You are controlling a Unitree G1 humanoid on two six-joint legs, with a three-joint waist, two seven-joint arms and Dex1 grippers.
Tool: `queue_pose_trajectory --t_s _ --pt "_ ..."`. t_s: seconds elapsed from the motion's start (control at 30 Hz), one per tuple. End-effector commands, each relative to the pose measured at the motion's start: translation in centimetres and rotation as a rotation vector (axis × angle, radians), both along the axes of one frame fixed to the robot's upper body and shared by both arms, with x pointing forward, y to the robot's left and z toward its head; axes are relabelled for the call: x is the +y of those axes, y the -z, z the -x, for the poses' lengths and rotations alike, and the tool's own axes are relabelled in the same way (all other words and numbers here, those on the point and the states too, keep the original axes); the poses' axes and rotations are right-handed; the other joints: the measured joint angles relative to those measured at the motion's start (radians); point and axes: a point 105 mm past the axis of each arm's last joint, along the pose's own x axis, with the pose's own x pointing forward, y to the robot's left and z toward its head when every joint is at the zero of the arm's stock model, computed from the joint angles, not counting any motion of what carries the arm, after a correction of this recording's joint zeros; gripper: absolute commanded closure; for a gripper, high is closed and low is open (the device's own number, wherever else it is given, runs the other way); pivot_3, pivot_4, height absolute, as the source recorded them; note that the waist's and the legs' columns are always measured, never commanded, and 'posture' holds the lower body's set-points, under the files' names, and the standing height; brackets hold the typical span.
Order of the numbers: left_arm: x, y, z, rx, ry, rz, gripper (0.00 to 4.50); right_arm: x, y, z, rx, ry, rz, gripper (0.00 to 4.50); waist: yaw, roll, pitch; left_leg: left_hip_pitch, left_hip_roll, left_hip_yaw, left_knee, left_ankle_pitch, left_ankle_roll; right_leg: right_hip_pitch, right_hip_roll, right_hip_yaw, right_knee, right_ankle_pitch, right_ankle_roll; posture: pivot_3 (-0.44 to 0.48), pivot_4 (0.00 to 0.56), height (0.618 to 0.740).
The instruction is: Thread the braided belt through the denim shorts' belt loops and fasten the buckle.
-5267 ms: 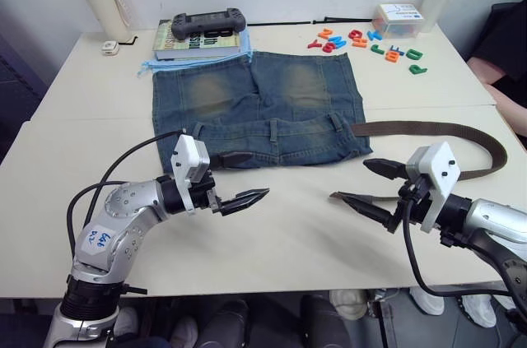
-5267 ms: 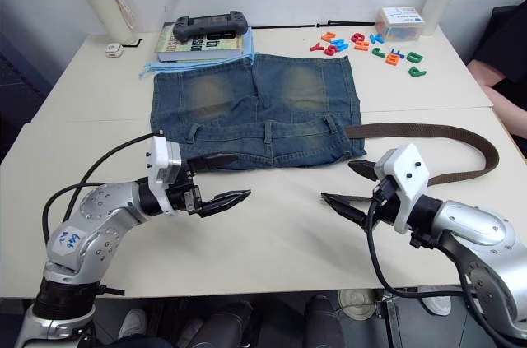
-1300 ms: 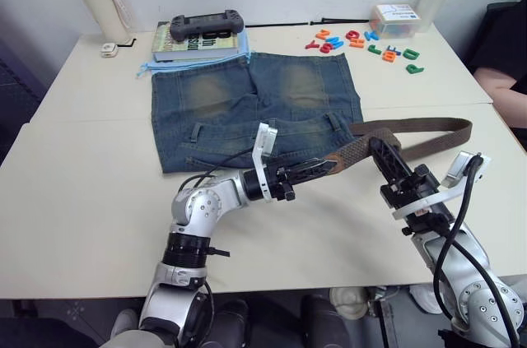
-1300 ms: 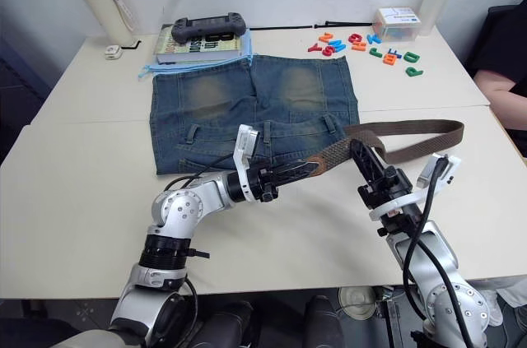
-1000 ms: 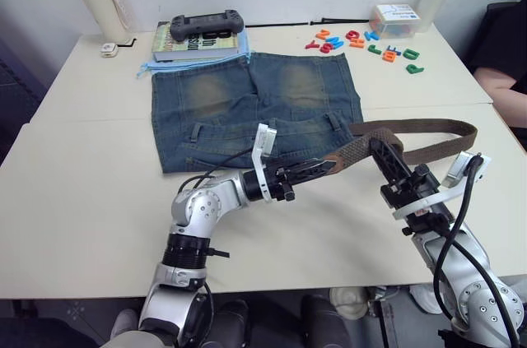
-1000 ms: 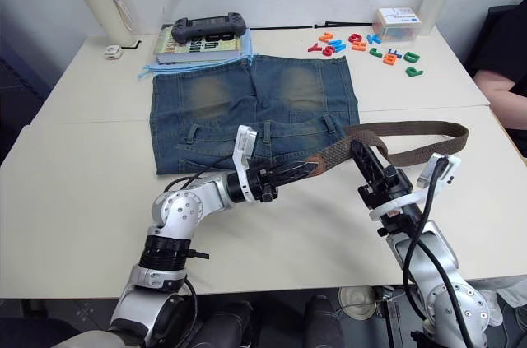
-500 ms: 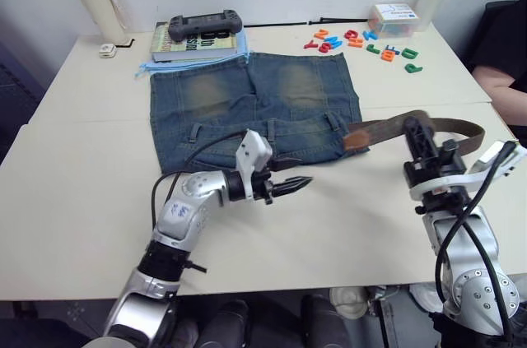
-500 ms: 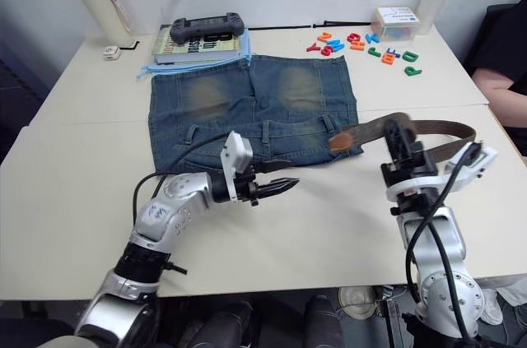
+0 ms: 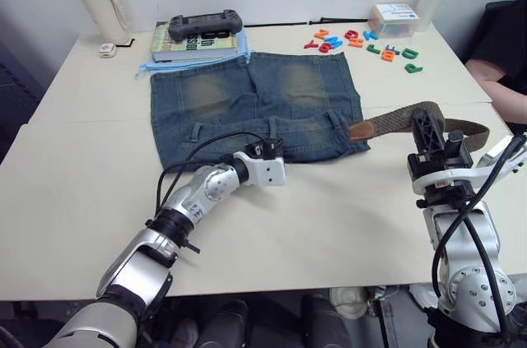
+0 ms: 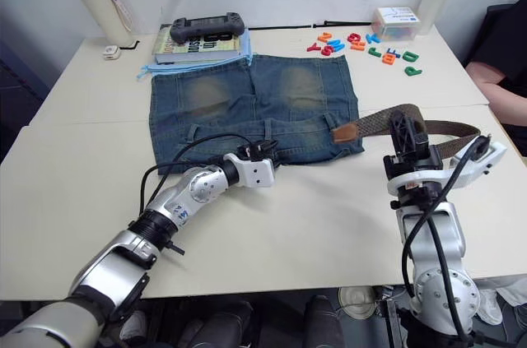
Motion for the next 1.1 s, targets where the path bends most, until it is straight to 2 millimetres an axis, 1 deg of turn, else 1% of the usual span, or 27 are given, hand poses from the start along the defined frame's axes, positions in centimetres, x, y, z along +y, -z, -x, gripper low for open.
queue_pose_trajectory --t_s 0.03,0.1,0.13,0.27,0.33,0.4,0.47,0.53,0.6,0.7,0.93,1.1 --pt "0.6 1.3 -0.1 0.024 -0.014 -0.017 3.30 0.5 -1.6 0.8 -0.071 -0.005 0.008 4.50 0.001 0.001 -0.001 0.000 0.000 0.000 0.000 0.000 0.000 0.000 0.000 0.000 0.000 0.000 0.000 0.000 0.150 0.740" --pt "0.7 1.3 -0.1 0.026 -0.015 -0.017 4.08 0.5 -1.6 0.8 -0.072 -0.005 0.008 4.50 0.001 0.001 -0.002 0.001 0.000 0.000 0.000 0.000 0.000 0.001 0.000 0.000 0.001 0.000 0.000 0.000 0.150 0.740" --pt "0.8 1.4 -0.1 0.033 -0.018 -0.018 4.36 0.5 -1.6 0.8 -0.072 -0.005 0.008 4.50 0.001 0.001 -0.002 0.001 0.000 0.000 0.000 0.000 0.000 0.001 0.000 0.000 0.001 0.000 0.000 0.000 0.150 0.740" --pt "0.9 1.8 -0.1 0.068 -0.016 -0.016 4.38 0.5 -1.6 0.8 -0.073 -0.003 0.008 4.50 0.001 0.001 -0.002 0.001 0.000 0.000 0.000 0.000 0.000 0.001 0.000 0.000 0.002 0.000 0.000 0.000 0.150 0.740" --pt "0.5 2.3 0.8 0.145 0.031 0.017 4.38 0.5 -1.6 0.8 -0.073 -0.002 0.009 4.50 0.000 0.001 -0.002 0.001 0.000 0.000 0.000 0.000 0.000 0.001 0.000 0.000 0.002 0.000 0.000 0.000 0.150 0.740" --pt "0.1 2.8 2.3 0.261 0.105 0.058 4.38 0.5 -1.6 0.7 -0.071 0.001 0.012 4.50 -0.005 0.003 -0.003 0.001 0.000 0.000 0.000 0.000 0.000 0.000 0.000 0.000 0.003 0.000 0.000 0.000 0.150 0.740" --pt "0.7 3.3 4.2 0.396 0.160 0.100 4.38 0.3 -1.6 0.7 -0.067 0.017 0.017 4.50 -0.017 0.005 -0.004 0.001 0.000 0.001 -0.001 0.000 0.000 0.000 0.000 0.000 0.004 0.000 0.000 0.000 0.150 0.740" --pt "1.6 3.5 6.0 0.473 0.204 0.102 4.38 0.0 -1.6 0.6 -0.063 0.038 0.023 4.50 -0.029 0.006 -0.005 0.001 0.001 0.001 -0.002 -0.001 0.001 0.000 0.000 -0.001 0.003 0.000 0.000 0.000 0.150 0.740" --pt "2.2 3.1 7.4 0.521 0.239 0.116 4.38 -0.2 -1.4 0.5 -0.049 0.056 0.044 4.50 -0.037 0.007 -0.006 0.001 0.002 0.001 -0.003 -0.002 0.001 0.000 0.000 -0.004 0.002 0.000 0.000 0.000 0.150 0.740" --pt "2.6 1.9 9.2 0.577 0.282 0.161 4.38 -0.1 -0.8 0.4 -0.022 0.067 0.071 4.50 -0.039 0.007 -0.006 0.001 0.002 0.001 -0.002 -0.002 0.001 0.000 0.000 -0.004 0.002 0.000 -0.001 0.000 0.150 0.740" --pt "3.7 0.9 10.9 0.699 0.265 0.258 4.38 1.0 0.1 0.5 0.029 0.048 0.169 4.50 -0.032 0.008 -0.006 0.001 0.002 0.001 -0.002 -0.002 0.001 -0.001 0.000 -0.004 0.003 0.000 -0.001 0.000 0.150 0.740" --pt "4.3 0.4 11.9 0.786 0.265 0.325 4.38 1.1 0.3 0.8 0.049 0.052 0.191 4.50 -0.032 0.008 -0.005 0.001 0.004 0.001 -0.002 -0.003 -0.001 -0.001 0.003 -0.004 0.002 -0.001 -0.002 0.000 0.150 0.740"
